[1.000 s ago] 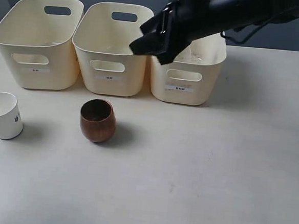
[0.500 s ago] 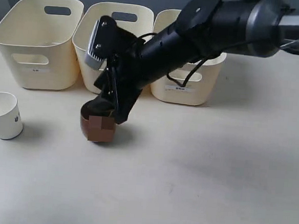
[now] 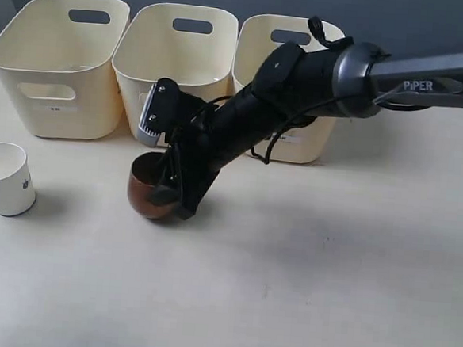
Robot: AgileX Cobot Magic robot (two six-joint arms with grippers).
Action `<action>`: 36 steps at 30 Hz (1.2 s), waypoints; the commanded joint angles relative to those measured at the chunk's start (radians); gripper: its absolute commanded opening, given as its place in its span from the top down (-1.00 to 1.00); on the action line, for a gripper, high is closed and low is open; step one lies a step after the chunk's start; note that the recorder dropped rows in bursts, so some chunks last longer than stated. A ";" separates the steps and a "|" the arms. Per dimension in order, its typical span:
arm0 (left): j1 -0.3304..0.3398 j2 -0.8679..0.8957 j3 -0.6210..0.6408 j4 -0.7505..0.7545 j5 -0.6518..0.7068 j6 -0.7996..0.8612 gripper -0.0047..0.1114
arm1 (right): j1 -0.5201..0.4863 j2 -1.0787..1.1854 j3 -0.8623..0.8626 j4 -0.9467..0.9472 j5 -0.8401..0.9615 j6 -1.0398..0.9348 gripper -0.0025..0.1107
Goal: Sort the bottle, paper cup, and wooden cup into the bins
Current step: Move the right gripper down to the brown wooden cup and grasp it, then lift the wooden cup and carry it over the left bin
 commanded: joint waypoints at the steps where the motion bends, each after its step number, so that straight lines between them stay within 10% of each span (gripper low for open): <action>1: -0.005 -0.005 0.002 0.001 -0.013 0.000 0.92 | 0.003 0.003 -0.002 0.007 -0.008 -0.008 0.02; 11: -0.005 -0.005 0.002 0.001 -0.013 0.000 0.92 | 0.003 0.003 -0.002 0.005 -0.008 -0.008 0.96; 17: -0.005 -0.005 0.002 0.001 -0.013 0.000 0.92 | 0.003 0.003 -0.002 0.005 -0.021 -0.008 0.77; 36: -0.005 -0.005 0.002 0.001 -0.013 0.000 0.92 | 0.005 -0.086 -0.181 0.191 -0.121 -0.114 0.97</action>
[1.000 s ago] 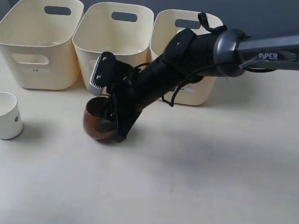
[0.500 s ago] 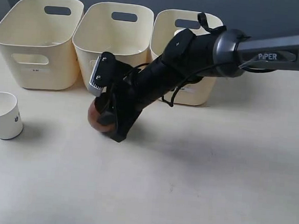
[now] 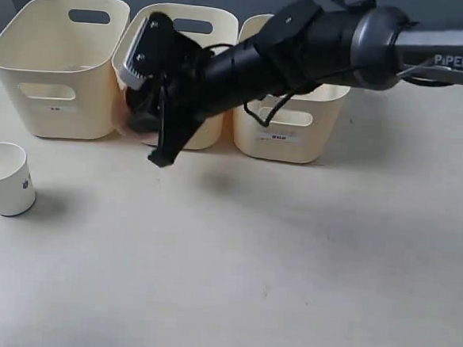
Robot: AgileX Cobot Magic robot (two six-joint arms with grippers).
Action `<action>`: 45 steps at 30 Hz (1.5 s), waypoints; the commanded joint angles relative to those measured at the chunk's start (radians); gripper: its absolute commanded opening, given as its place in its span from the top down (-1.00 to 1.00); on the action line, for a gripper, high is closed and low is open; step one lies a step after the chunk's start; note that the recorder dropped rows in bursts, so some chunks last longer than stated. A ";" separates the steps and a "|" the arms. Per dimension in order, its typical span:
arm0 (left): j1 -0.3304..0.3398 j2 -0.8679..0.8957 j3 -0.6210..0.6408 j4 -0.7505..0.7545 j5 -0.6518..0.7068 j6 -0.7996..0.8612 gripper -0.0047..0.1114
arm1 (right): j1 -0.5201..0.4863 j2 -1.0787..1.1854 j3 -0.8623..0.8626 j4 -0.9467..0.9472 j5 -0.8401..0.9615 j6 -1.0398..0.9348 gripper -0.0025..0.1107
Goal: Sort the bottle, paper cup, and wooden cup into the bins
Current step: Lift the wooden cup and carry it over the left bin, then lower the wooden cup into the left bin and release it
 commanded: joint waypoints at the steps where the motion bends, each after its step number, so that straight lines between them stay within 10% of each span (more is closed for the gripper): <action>1: -0.005 -0.005 0.002 0.001 -0.013 0.000 0.92 | 0.002 -0.011 -0.141 0.063 -0.055 -0.013 0.97; 19: -0.005 -0.005 0.002 0.001 -0.013 0.000 0.92 | -0.001 0.469 -0.896 0.086 0.002 0.168 0.97; 31: -0.005 -0.005 0.002 0.001 -0.013 0.000 0.92 | -0.001 0.563 -0.947 0.042 0.003 0.252 0.97; 38: -0.005 -0.005 0.002 0.001 -0.013 0.000 0.92 | -0.001 0.566 -0.947 -0.036 0.021 0.332 0.49; 45: -0.005 -0.005 0.002 0.001 -0.013 0.000 0.92 | -0.001 0.563 -0.949 -0.051 0.055 0.339 0.48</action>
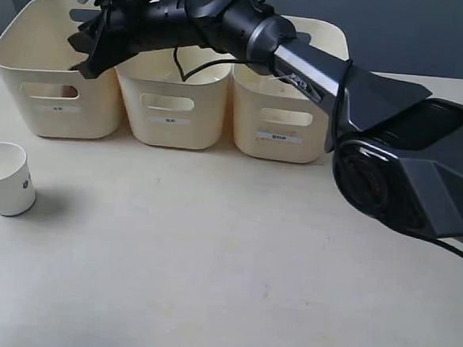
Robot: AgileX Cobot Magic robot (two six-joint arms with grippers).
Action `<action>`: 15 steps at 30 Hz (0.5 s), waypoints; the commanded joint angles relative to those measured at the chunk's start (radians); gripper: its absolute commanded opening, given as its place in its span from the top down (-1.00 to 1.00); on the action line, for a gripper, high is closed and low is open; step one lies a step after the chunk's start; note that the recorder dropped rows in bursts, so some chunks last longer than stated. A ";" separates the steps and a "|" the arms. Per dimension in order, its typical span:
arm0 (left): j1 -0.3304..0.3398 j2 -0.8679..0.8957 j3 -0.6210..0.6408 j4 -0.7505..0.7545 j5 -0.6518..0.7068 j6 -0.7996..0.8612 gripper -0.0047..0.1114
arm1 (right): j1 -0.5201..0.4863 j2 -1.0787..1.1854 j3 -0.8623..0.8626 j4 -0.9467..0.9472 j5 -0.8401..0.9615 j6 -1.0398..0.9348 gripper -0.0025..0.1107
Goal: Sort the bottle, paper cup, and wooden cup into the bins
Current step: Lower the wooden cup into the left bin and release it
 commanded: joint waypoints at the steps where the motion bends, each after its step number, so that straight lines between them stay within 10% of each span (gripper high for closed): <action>1: -0.005 -0.005 0.002 0.001 -0.013 0.000 0.92 | -0.001 -0.006 -0.008 -0.012 0.036 0.007 0.48; 15: -0.005 -0.005 0.002 0.001 -0.013 0.000 0.92 | 0.001 -0.086 -0.008 -0.123 0.476 -0.105 0.28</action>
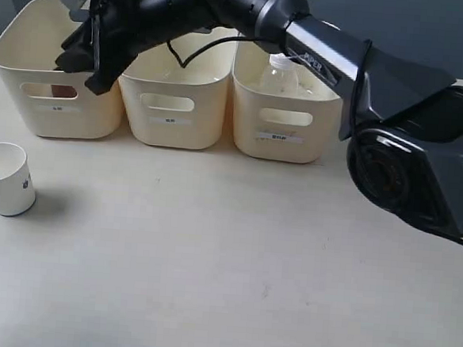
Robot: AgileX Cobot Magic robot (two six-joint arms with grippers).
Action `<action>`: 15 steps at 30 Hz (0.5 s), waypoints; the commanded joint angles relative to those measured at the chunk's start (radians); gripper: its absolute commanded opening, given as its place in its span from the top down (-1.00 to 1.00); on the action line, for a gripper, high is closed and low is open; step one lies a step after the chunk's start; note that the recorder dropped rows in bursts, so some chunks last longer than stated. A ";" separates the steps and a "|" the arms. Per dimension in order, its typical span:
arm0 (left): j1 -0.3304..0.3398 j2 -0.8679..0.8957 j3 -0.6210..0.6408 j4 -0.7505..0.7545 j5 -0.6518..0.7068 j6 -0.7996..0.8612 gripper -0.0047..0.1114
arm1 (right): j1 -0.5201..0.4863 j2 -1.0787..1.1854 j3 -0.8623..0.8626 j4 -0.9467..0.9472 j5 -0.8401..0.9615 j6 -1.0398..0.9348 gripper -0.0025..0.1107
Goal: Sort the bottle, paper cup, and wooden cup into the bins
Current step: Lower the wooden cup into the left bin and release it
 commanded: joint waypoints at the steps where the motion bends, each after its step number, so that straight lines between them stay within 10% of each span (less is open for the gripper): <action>1: -0.005 -0.005 0.002 0.001 -0.013 0.000 0.92 | 0.005 -0.015 -0.006 -0.055 0.169 -0.040 0.23; 15: -0.005 -0.005 0.002 0.001 -0.013 0.000 0.92 | 0.164 0.016 -0.006 -0.404 0.126 -0.087 0.22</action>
